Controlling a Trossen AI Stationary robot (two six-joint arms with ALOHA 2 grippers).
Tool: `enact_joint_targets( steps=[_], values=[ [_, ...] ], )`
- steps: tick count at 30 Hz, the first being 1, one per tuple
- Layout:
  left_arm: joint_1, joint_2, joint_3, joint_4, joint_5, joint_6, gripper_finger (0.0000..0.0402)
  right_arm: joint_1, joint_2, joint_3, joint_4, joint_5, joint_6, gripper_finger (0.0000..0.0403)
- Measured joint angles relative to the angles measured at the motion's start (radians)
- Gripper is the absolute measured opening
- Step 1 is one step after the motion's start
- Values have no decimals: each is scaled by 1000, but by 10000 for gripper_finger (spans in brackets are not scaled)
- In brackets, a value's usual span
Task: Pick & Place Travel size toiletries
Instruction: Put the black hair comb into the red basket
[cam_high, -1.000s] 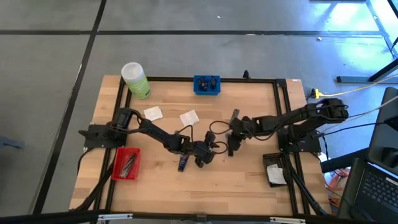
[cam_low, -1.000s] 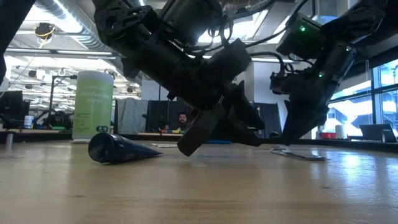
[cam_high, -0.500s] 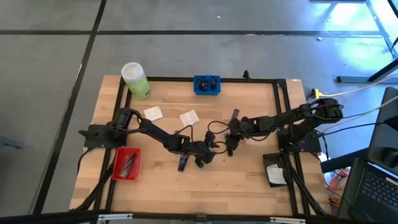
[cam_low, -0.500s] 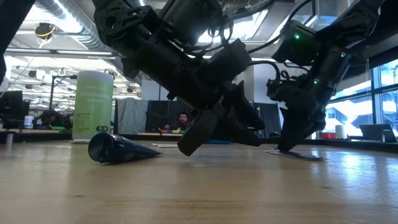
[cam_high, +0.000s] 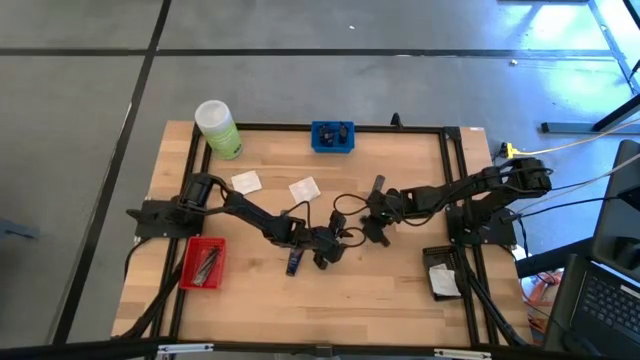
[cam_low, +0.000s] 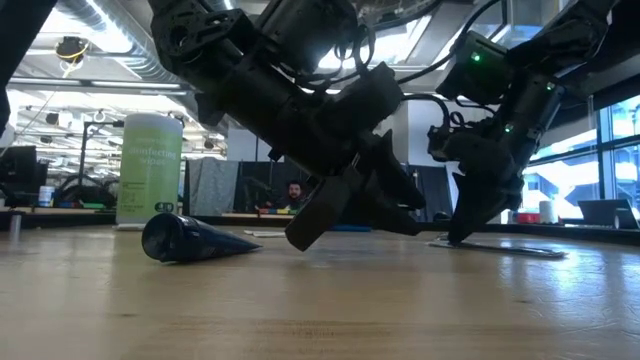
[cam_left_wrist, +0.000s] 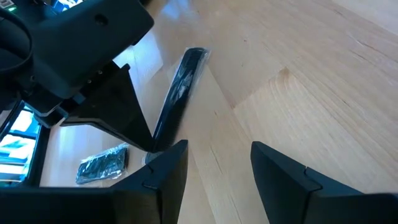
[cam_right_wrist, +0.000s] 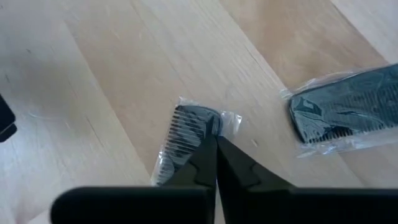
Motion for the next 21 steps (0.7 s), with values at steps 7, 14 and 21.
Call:
enact_joint_targets(
  steps=[7,14,21],
  values=[
    [0,0,0,0,0,0,173,0,-17,-6,10,-30,-7,3],
    [0,0,0,0,0,0,173,0,-54,-10,-7,-61,-13,1],
    [1,-1,0,0,-3,-26,173,0,-54,-10,22,-93,-26,1]
  ],
)
